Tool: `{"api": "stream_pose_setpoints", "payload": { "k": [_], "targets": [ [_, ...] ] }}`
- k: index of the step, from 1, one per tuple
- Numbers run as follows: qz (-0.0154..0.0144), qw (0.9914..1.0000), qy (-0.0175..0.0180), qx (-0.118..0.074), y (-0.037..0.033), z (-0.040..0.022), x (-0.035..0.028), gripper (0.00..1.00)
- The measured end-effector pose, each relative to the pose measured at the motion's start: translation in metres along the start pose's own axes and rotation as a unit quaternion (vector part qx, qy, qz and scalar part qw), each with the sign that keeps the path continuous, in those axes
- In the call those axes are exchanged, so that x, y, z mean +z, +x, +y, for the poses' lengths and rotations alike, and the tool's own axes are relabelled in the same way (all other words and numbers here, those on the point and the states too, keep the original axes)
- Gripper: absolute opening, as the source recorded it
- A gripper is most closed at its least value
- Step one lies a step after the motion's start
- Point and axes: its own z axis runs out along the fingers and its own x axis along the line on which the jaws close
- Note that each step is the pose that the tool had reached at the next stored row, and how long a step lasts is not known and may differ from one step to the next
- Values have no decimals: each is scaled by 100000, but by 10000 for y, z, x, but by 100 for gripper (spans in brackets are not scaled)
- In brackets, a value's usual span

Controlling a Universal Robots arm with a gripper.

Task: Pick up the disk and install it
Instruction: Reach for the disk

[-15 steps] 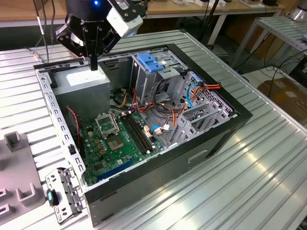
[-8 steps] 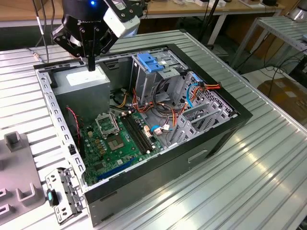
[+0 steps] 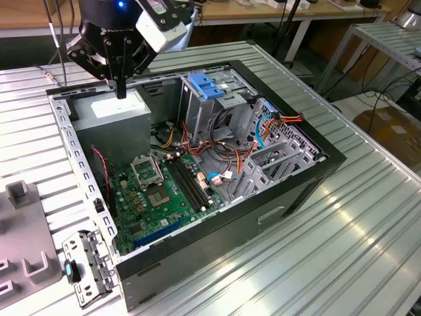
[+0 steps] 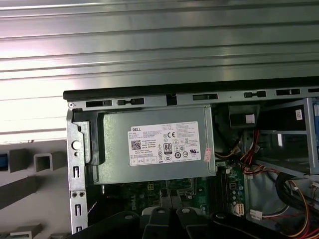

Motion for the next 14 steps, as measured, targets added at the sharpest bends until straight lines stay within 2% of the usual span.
{"api": "stream_pose_setpoints", "payload": {
  "k": [5, 14],
  "targets": [
    [16, 100000, 0, -2, 59, -4, 0, 11],
    [44, 100000, 1, 1, 125, -9, -1, 11]
  ]
}}
